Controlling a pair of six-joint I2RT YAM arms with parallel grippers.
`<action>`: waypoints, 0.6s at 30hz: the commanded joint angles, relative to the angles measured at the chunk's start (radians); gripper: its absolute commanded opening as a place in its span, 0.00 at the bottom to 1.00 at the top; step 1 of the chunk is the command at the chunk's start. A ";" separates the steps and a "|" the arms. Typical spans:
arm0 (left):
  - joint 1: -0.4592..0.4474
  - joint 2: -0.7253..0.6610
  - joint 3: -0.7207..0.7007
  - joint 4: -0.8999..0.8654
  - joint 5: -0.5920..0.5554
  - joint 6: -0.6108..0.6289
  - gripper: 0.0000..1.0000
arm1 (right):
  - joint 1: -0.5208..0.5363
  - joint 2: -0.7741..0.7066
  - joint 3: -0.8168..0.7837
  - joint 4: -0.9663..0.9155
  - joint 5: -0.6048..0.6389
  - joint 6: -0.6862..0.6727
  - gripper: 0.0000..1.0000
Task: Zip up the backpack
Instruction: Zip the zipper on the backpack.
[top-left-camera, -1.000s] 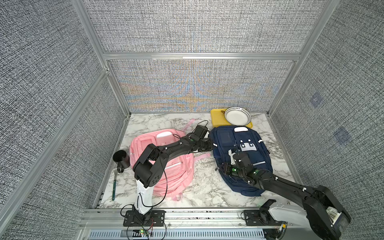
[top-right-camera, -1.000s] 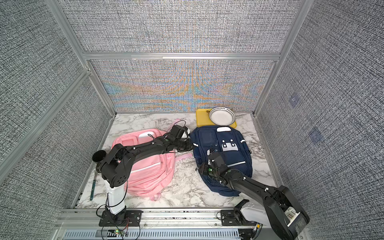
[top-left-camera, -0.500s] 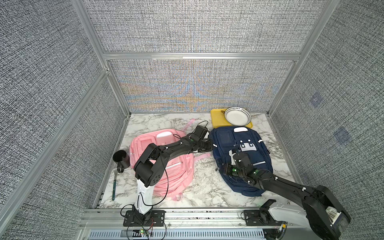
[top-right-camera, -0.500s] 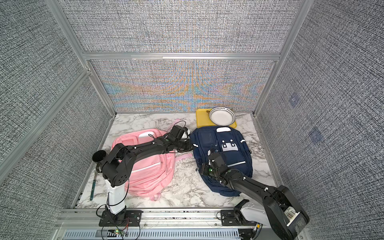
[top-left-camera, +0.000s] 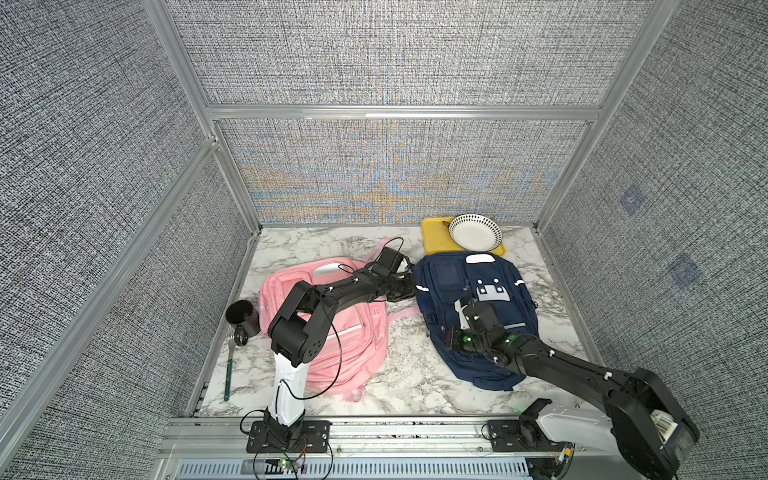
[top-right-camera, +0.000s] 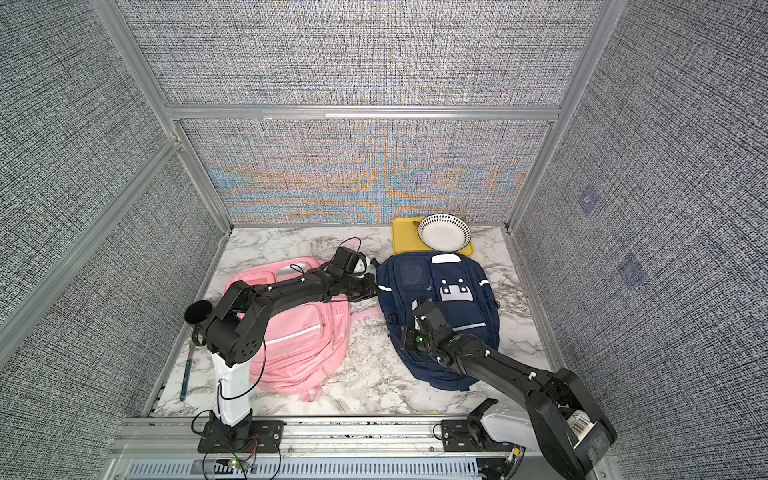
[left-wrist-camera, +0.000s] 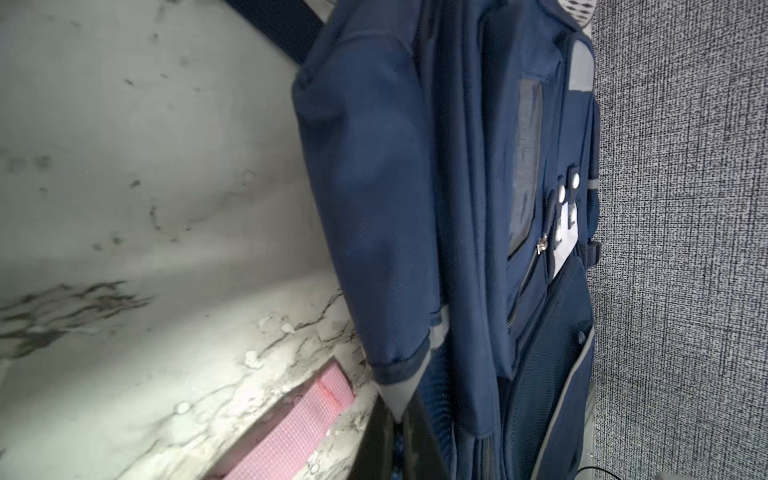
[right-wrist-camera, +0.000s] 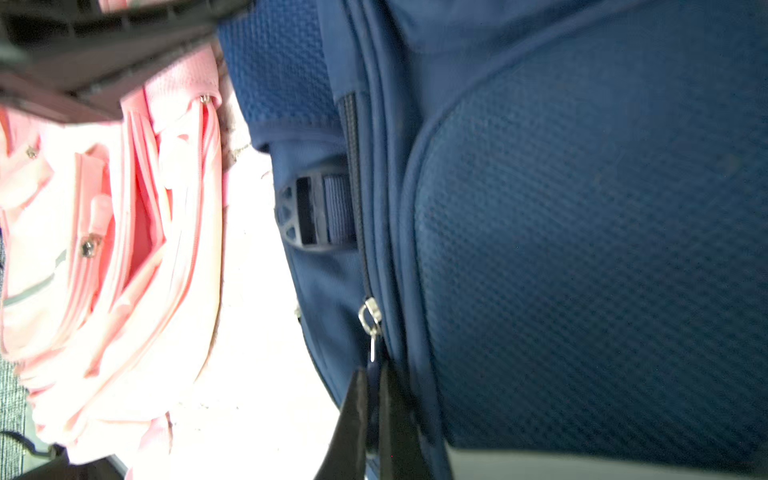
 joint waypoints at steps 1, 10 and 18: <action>0.025 0.003 0.017 0.035 -0.057 0.004 0.09 | 0.001 -0.011 -0.002 -0.141 0.010 -0.017 0.00; 0.050 0.011 0.018 0.016 -0.079 -0.003 0.09 | 0.025 -0.045 -0.003 -0.236 0.003 -0.014 0.00; 0.059 0.021 0.026 0.014 -0.085 -0.017 0.09 | 0.033 -0.088 -0.010 -0.284 0.028 -0.003 0.00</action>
